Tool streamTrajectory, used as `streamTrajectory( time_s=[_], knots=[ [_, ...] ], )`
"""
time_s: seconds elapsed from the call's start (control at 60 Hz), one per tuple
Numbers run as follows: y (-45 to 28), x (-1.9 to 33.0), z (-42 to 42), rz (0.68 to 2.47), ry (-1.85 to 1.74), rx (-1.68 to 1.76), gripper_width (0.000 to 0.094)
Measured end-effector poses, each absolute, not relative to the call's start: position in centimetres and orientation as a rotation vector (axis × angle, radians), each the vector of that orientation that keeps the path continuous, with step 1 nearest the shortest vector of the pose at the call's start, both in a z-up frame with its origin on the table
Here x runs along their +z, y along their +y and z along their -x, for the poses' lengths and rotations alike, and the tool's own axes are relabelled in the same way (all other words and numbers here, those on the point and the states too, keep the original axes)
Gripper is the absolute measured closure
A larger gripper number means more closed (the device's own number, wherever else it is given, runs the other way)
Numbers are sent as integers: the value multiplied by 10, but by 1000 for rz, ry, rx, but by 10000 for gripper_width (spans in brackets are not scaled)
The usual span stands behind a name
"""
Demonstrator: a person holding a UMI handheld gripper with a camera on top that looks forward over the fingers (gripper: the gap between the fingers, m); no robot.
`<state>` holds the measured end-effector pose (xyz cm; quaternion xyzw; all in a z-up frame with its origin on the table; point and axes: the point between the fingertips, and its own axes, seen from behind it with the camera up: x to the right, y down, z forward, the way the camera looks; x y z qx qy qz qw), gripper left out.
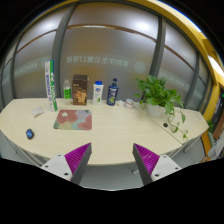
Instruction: Arrange mouse
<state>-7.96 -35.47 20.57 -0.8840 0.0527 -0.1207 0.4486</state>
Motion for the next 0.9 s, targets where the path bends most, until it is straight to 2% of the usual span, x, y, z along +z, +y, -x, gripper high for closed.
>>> streamTrajectory(
  time_s=[0.217,0.467,0.717,0.9],
  knots=[
    [-381,167,122,2260,105,-263,86],
    [-390,101,260,2372,-10,-108,80],
    [-319,62,430,2342,-133,65,81],
    [-248,32,506,2291,-190,85,86]
  ],
)
